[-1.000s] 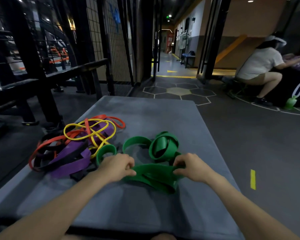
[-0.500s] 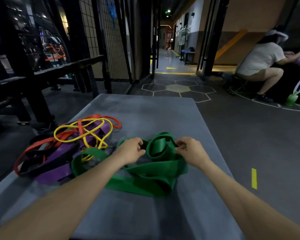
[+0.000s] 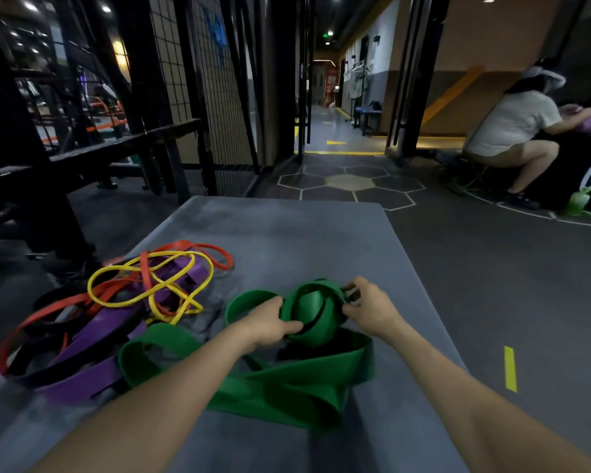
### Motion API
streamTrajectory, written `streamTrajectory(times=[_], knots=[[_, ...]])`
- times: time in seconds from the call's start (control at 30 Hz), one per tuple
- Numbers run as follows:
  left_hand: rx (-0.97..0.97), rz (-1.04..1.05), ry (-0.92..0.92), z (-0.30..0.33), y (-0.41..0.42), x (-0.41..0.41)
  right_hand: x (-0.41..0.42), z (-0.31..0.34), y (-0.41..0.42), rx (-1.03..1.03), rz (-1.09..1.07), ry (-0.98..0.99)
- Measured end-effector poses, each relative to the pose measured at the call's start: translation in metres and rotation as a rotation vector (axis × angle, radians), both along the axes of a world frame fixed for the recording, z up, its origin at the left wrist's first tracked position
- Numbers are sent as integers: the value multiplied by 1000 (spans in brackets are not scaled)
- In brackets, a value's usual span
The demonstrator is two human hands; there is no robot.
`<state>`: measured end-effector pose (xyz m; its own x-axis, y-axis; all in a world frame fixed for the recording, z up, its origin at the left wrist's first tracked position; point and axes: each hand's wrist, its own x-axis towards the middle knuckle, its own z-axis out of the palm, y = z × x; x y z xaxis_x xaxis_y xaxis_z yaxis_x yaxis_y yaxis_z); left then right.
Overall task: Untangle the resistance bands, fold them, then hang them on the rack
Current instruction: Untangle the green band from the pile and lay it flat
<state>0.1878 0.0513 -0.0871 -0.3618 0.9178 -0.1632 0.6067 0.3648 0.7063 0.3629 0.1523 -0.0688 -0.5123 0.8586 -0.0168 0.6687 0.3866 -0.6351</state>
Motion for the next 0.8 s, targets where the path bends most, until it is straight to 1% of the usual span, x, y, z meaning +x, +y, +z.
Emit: streamTrajectory(times=[0.03,0.1,0.13,0.17,0.3,0.37,0.5,0.6,0.73,0.8], knots=[[45,20,-43,8,-4,-1,1,5,-2,-7,14,5],[141,85,-196,30,-13,-9,3,17,-7,13,36,11],[178,112,-267,45,-18,-14,4,26,-9,57,40,11],[206,121,-282,61,-24,-19,6,36,-13,116,44,18],[322,60,-159,118,-43,-41,10,87,-23,304,44,118],[394,55,-140,144,-48,-41,9,112,-29,356,41,141],[543,39,-156,191,-57,-36,12,151,-50,269,66,276],[633,46,-125,212,-67,-31,18,162,-61,330,95,241],[637,69,-43,219,-82,-32,24,165,-73,441,142,260],[600,79,61,217,-90,-31,27,166,-75,519,129,251]])
